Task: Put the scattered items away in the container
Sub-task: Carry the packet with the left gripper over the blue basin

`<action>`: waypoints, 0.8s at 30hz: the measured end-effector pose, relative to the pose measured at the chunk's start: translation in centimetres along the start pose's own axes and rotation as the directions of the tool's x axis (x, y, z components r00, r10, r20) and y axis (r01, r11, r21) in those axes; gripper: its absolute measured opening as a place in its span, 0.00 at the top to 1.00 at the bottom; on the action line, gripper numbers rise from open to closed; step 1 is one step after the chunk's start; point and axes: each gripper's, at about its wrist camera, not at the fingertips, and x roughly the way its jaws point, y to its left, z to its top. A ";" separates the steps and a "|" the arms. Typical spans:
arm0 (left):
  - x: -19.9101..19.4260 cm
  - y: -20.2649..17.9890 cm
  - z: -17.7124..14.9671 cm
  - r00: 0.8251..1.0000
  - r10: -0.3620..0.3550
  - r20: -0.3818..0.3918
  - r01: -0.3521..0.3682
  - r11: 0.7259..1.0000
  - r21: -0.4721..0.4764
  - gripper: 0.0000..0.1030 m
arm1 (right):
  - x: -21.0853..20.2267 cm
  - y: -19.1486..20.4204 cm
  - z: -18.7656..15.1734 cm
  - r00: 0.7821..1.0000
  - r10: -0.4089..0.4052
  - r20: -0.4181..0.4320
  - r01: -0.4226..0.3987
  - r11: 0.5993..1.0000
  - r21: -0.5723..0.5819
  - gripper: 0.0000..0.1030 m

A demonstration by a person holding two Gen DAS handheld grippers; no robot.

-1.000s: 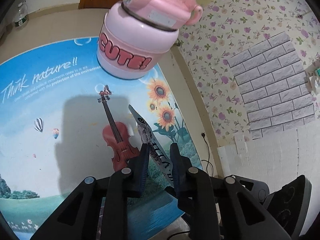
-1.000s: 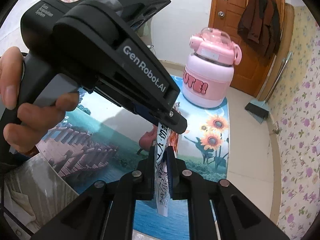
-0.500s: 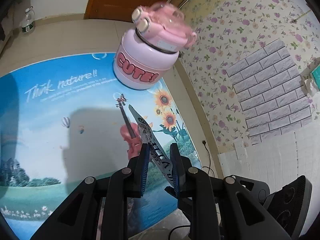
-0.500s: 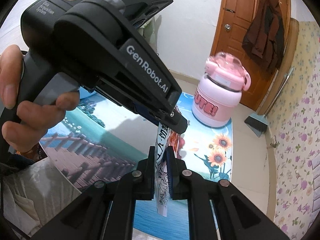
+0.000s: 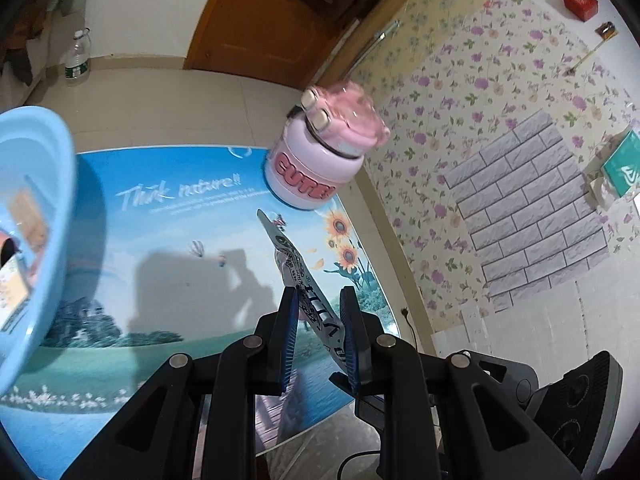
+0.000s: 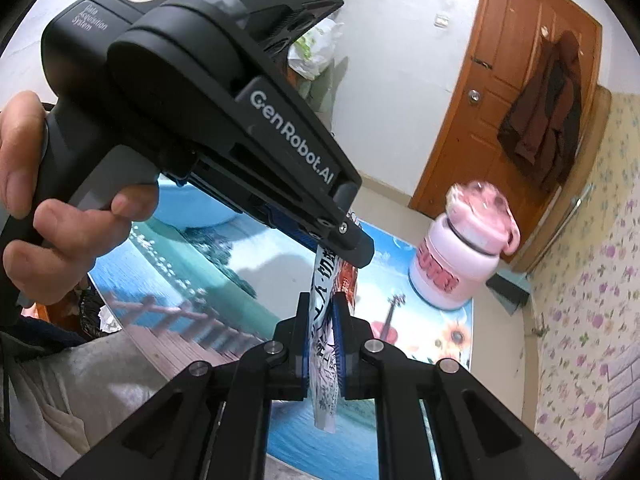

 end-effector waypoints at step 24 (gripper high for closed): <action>-14.6 11.7 -2.9 0.971 0.091 0.222 -0.059 0.987 -0.147 0.81 | 2.3 13.0 9.5 0.988 0.130 0.081 -0.107 0.963 -0.246 0.91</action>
